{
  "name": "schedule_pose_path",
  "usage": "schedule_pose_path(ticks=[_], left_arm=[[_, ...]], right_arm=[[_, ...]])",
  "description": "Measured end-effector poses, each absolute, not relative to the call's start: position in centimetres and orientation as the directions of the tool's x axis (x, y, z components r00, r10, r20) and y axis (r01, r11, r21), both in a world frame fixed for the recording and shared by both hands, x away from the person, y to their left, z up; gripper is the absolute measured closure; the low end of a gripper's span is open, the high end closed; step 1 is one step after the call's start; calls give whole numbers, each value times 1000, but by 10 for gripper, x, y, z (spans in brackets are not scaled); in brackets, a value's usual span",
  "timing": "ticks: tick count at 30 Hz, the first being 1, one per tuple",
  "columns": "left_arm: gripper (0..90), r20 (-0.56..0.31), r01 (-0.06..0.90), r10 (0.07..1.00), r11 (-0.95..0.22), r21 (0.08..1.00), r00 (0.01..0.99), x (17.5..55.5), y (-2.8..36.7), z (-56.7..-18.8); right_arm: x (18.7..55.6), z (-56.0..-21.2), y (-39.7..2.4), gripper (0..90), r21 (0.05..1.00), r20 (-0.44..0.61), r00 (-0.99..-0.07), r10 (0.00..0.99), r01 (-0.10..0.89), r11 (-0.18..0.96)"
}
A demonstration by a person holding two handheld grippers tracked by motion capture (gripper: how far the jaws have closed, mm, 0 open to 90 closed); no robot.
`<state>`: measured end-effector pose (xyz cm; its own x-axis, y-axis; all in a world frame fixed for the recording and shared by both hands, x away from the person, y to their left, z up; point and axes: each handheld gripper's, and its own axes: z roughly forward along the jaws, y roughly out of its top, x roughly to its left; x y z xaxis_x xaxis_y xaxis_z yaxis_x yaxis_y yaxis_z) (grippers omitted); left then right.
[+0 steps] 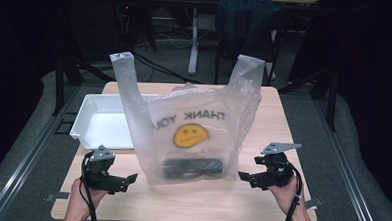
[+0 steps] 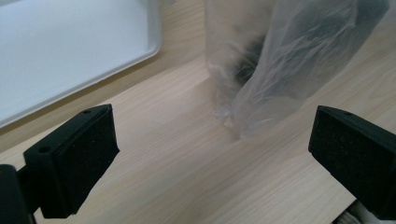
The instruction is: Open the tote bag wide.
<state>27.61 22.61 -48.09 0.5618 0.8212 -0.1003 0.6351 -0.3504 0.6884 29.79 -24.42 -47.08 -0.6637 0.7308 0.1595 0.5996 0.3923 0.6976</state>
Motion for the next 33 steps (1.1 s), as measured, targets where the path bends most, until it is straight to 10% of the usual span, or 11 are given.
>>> schedule_pose_path(ticks=[10, 11, 20, 33], left_arm=[[183, -70, 566, 804, -351, 745, 590, 285, 205, -461], [280, -74, 555, 802, -341, 759, 593, 286, 204, -459], [606, -87, 511, 783, -313, 801, 616, 296, 196, -461], [888, -99, 529, 758, -350, 773, 645, 301, 191, -483]], right_arm=[[310, -447, -225, 407, 735, 129, -683, 719, 552, 393], [312, -444, -225, 547, 743, 138, -685, 715, 549, 382], [319, -452, -213, 885, 727, 142, -689, 711, 560, 397], [317, -459, -214, 900, 726, 144, -676, 723, 569, 387]])
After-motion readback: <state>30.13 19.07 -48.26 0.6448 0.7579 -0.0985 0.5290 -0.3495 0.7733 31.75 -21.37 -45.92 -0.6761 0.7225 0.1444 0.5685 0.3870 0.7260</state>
